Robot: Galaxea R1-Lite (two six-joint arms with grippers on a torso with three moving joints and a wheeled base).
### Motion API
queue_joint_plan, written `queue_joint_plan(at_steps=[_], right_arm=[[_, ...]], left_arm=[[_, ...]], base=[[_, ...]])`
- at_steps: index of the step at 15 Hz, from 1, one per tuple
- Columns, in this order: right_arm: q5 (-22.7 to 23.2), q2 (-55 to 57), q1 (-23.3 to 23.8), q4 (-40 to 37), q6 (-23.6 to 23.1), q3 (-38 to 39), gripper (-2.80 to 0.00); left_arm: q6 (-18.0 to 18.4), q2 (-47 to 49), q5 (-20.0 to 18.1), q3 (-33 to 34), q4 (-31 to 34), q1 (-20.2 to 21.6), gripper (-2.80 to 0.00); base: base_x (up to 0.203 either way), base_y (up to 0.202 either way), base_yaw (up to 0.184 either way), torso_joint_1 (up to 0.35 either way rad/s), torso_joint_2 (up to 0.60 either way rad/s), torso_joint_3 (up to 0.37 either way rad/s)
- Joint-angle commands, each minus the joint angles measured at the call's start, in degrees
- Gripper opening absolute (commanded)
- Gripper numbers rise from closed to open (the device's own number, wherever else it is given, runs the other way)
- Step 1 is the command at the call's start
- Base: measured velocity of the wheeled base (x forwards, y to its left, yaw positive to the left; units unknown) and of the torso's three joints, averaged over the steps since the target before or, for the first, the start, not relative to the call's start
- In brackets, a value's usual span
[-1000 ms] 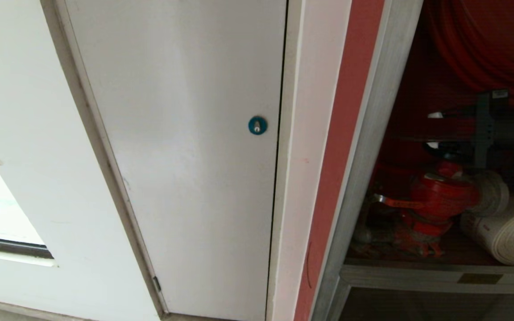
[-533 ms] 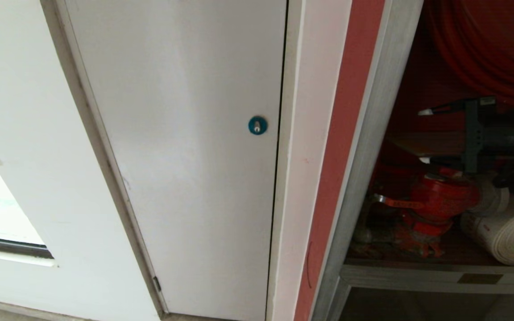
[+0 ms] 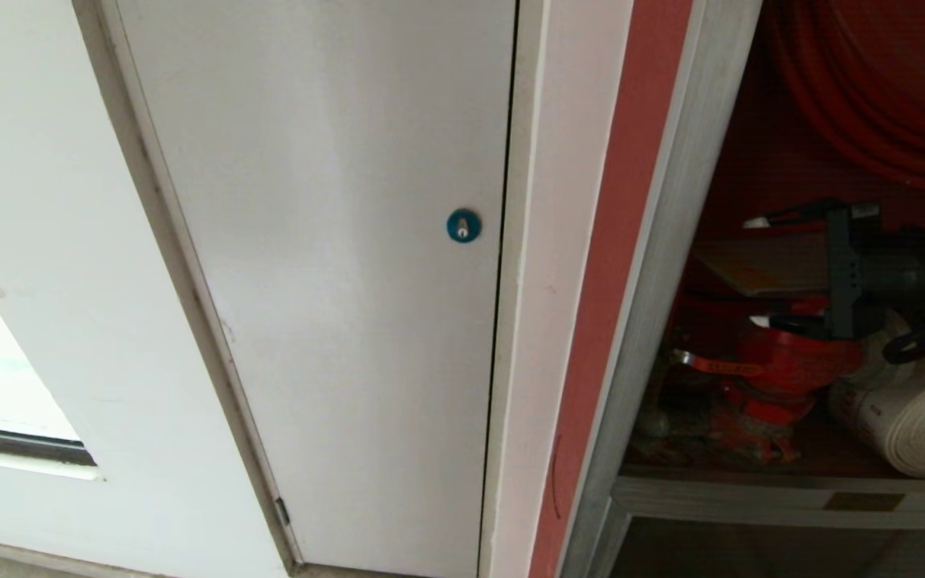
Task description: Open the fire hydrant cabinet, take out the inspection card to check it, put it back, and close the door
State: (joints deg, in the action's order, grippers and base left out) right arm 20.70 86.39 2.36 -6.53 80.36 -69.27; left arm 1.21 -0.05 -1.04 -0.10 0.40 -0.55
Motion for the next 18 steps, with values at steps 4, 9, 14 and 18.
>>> queue_joint_plan(at_steps=[4,9,14,18], right_arm=[[0.66,-6.23,0.01,-0.19,-0.86,3.10,0.00],[6.47,-21.03,-0.07,-13.72,-13.80,6.06,0.00],[8.16,-20.86,-0.55,-38.75,-38.61,-0.57,-0.51],[5.25,-14.07,-0.55,-51.70,-65.45,-8.75,-2.80]], left_arm=[[0.02,-0.04,-0.02,0.01,0.04,0.02,-2.80],[0.02,-0.04,-0.02,0.01,0.04,0.02,-2.80],[0.02,-0.04,-0.02,0.01,0.04,0.02,-2.80],[0.02,-0.04,-0.02,0.01,-0.03,0.02,-2.80]], base=[[0.000,0.000,0.000,0.000,0.00,0.000],[0.000,0.000,0.000,0.000,0.00,0.000],[0.000,0.000,0.000,0.000,0.00,0.000],[0.000,0.000,0.000,0.000,0.00,0.000]])
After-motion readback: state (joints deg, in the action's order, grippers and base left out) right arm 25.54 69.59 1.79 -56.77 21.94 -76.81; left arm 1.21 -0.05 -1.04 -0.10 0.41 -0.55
